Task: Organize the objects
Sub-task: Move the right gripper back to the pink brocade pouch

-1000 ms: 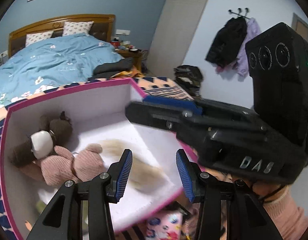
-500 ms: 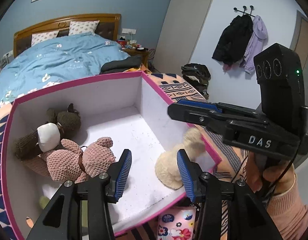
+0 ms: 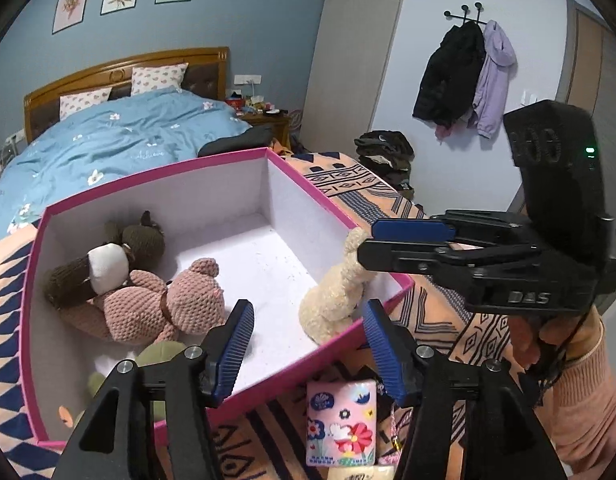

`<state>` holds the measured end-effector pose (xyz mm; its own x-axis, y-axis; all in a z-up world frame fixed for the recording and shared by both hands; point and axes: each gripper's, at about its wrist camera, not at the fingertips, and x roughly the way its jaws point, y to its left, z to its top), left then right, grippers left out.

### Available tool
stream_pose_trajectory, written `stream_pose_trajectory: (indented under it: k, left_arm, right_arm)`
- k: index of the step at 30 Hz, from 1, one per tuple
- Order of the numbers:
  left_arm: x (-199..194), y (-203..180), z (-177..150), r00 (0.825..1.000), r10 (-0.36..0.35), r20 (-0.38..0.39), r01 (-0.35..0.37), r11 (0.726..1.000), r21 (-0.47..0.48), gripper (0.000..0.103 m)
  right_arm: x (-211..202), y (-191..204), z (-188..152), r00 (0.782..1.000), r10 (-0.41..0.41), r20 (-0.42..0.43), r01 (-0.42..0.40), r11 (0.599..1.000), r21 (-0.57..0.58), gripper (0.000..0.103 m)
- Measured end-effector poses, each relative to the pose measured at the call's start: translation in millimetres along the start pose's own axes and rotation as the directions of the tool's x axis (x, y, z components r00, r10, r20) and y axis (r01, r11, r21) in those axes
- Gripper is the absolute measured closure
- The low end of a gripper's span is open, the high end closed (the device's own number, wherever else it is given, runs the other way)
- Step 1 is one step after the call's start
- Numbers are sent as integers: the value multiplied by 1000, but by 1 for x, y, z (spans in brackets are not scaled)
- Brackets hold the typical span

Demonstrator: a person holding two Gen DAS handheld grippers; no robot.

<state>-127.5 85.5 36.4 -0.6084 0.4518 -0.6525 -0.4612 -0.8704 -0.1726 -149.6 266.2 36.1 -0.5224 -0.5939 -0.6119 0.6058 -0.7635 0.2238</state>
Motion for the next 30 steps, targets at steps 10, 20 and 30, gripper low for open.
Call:
stream_pose_trajectory:
  k: [10, 20, 30]
  left_arm:
    - [-30, -11, -34, 1000, -3, 19, 2, 999, 41, 38]
    - [-30, -26, -85, 997, -44, -58, 46, 999, 30, 38]
    - [-29, -37, -126, 993, -20, -114, 22, 1000, 17, 38]
  right_arm:
    - [2, 11, -8, 999, 44, 22, -44, 999, 5, 63]
    - [-30, 38, -44, 989, 146, 13, -146, 989, -16, 51]
    - [-22, 43, -137, 964, 210, -165, -193, 974, 118, 51]
